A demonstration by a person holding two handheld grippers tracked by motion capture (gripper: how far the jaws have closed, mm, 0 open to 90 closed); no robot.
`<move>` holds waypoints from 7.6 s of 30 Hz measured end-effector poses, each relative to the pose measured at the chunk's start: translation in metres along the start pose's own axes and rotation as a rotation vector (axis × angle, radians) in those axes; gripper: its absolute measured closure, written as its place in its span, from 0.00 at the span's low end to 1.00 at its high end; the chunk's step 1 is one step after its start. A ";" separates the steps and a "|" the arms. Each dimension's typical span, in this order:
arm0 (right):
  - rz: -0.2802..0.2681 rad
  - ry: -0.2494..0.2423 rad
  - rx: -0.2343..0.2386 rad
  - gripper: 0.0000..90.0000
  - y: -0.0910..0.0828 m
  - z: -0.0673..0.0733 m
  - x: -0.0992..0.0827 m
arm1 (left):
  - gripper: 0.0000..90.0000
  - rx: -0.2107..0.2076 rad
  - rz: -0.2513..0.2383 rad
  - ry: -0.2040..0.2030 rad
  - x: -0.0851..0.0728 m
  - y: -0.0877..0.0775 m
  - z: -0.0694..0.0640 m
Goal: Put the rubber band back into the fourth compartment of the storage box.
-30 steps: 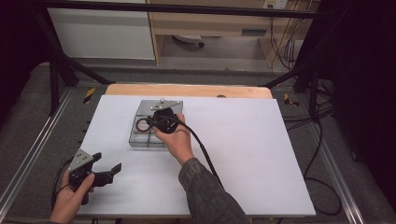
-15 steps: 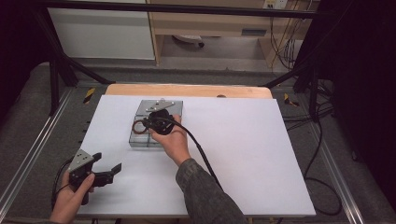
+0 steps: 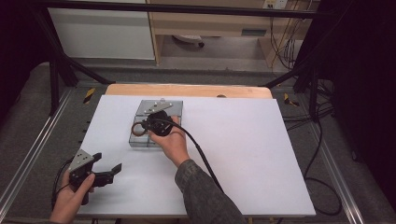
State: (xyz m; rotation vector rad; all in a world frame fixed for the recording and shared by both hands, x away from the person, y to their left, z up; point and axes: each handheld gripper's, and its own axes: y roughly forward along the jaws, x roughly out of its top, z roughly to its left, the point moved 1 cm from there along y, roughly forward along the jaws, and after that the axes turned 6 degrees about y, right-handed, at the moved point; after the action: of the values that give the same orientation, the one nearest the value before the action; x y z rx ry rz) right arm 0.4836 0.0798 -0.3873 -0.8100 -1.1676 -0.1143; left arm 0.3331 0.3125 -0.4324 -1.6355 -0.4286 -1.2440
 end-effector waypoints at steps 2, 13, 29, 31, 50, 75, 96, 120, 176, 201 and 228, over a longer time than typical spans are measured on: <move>0.006 -0.004 0.001 0.94 0.002 0.001 -0.001 | 0.08 -0.001 0.000 0.000 0.000 0.000 0.000; 0.030 -0.009 -0.020 0.94 0.011 -0.002 -0.006 | 0.08 -0.001 0.002 0.001 0.000 0.000 0.000; 0.053 -0.027 -0.051 0.94 0.021 0.000 -0.010 | 0.08 -0.005 0.006 0.001 0.000 0.001 -0.001; 0.054 -0.031 -0.050 0.94 0.022 0.000 -0.011 | 0.08 -0.005 0.006 0.002 0.000 0.001 -0.001; 0.073 -0.042 -0.057 0.94 0.027 0.005 -0.014 | 0.08 -0.006 0.008 0.005 0.000 0.001 -0.001; 0.104 -0.050 -0.057 0.94 0.033 0.007 -0.020 | 0.07 -0.005 0.016 0.021 0.000 0.001 -0.002; 0.118 -0.055 -0.068 0.94 0.036 0.006 -0.022 | 0.07 -0.004 0.016 0.018 0.000 0.001 -0.002; 0.143 -0.063 -0.078 0.94 0.040 0.009 -0.026 | 0.07 -0.006 0.019 0.022 0.000 0.001 -0.002; 0.074 0.007 -0.055 0.54 0.002 0.001 -0.012 | 0.07 0.001 0.009 0.021 0.001 0.001 -0.003; -0.047 0.092 -0.131 0.12 -0.084 -0.050 -0.007 | 0.07 0.008 0.002 0.014 0.000 -0.002 -0.001; -0.221 0.129 -0.216 0.10 -0.203 -0.090 -0.071 | 0.07 0.001 -0.026 -0.015 0.000 -0.005 -0.002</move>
State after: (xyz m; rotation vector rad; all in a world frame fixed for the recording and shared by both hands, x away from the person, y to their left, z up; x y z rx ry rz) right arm 0.4260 -0.1445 -0.3580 -0.8471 -1.1313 -0.4762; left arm 0.3283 0.3130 -0.4299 -1.6439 -0.4613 -1.2514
